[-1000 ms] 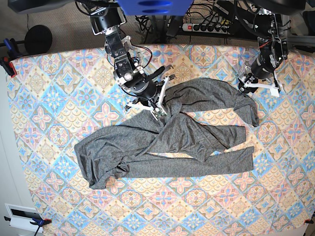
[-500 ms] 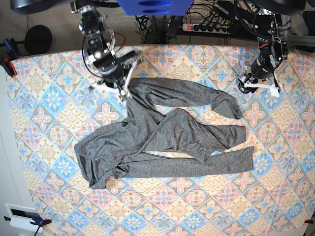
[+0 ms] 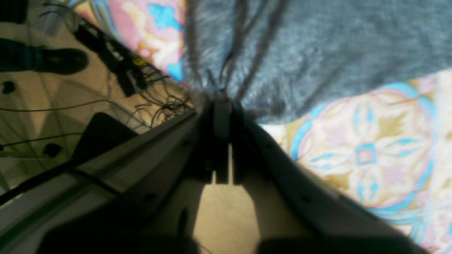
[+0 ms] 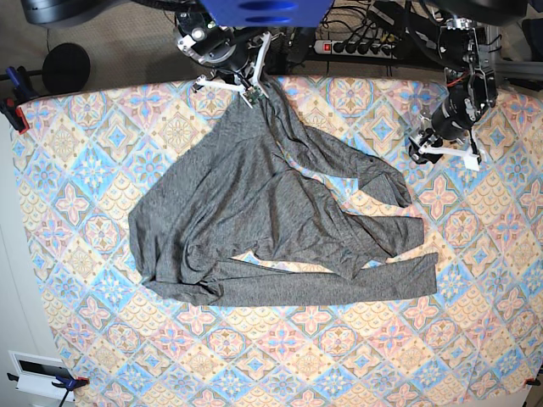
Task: Layout the t-shirt on the table in an organized manner, then fold the t-shirt properly
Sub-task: 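Release the fabric and move the right gripper beside the shirt collar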
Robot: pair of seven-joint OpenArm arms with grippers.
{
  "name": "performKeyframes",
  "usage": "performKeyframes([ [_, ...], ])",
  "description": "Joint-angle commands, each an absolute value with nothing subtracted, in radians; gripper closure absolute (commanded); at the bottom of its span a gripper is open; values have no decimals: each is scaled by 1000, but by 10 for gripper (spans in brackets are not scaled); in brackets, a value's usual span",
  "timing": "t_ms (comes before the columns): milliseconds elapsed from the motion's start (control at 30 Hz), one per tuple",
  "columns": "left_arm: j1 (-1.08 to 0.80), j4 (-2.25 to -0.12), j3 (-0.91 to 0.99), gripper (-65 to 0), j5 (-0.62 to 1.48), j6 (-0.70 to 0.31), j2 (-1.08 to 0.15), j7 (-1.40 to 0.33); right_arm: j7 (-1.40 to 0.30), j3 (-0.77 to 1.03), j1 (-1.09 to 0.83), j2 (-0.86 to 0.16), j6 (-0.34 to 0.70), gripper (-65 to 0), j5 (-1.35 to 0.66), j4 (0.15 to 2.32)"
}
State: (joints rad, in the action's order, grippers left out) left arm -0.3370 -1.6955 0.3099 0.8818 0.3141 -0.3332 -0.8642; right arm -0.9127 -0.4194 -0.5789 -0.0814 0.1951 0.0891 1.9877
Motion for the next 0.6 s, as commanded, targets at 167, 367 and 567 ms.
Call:
performKeyframes([
  [167,-340,-1704,312,-311,895,315,-367,-880,-924,-417,-588,-85,225,0,71,2012],
  [367,-337,-1709,318,-311,897,315,-374,-880,-931,-317,-552,-134,225,-48,73,2025],
  [567,-335,-1802,321,-311,898,315,-394,-880,-931,-232,-526,-193,225,-163,73,2031],
])
